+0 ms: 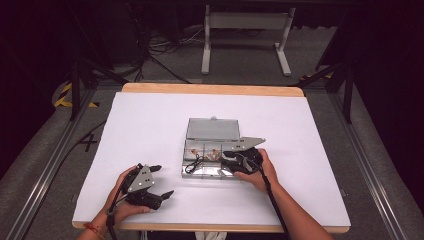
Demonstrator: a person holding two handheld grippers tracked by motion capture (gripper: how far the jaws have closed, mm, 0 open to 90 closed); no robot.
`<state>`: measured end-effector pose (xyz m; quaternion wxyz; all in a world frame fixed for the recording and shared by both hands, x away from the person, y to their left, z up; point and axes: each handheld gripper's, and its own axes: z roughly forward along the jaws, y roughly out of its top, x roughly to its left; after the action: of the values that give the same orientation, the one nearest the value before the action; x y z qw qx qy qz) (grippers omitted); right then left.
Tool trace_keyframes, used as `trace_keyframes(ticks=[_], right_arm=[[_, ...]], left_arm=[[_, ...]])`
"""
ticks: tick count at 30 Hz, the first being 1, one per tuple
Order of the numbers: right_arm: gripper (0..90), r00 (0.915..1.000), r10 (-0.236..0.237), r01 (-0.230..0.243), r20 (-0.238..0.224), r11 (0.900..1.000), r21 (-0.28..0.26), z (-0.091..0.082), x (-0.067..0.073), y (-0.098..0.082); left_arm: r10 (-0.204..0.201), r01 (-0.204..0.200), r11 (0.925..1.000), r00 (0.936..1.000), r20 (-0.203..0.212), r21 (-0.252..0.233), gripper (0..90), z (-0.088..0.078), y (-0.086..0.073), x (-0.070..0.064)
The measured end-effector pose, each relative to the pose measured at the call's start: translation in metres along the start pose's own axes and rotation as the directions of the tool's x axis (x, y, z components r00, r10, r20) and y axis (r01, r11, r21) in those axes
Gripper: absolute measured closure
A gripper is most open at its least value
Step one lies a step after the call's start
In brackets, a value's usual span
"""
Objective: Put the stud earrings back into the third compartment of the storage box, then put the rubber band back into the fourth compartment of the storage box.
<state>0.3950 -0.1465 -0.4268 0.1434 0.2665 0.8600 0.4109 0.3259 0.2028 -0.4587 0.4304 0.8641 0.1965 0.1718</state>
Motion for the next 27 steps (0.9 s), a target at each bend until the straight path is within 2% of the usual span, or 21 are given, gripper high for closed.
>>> trace_keyframes(ticks=[5, 9, 15, 22, 27], right_arm=[[54.7, 1.0, 0.007, -0.007, -0.003, 1.0, -0.004, -0.003, 0.0, 0.001], [53.0, 0.9999, 0.003, -0.003, 0.01, 1.0, -0.01, -0.008, -0.002, 0.001], [51.0, 0.9991, -0.025, 0.025, 0.035, 1.0, 0.002, -0.015, -0.005, 0.002], [50.9, 0.9987, -0.007, 0.007, 0.05, 1.0, -0.012, -0.024, -0.011, 0.0], [50.7, 0.9972, 0.021, -0.018, 0.071, 0.999, -0.035, -0.035, -0.022, -0.002]], left_arm=[[-0.007, 0.007, 1.0, 0.9999, 0.008, 0.002, 11.3, 0.0, 0.0, 0.001], [-0.011, 0.011, 0.9999, 0.9999, 0.011, -0.004, 11.3, 0.0, 0.0, 0.001], [-0.01, 0.01, 0.9999, 0.9999, 0.002, -0.011, 12.3, -0.001, 0.0, 0.001], [-0.017, 0.017, 0.9998, 0.9998, 0.0, -0.014, 13.4, -0.001, 0.0, 0.001], [-0.038, 0.038, 0.9991, 0.9992, -0.008, -0.016, 14.2, -0.002, 0.0, 0.003]])
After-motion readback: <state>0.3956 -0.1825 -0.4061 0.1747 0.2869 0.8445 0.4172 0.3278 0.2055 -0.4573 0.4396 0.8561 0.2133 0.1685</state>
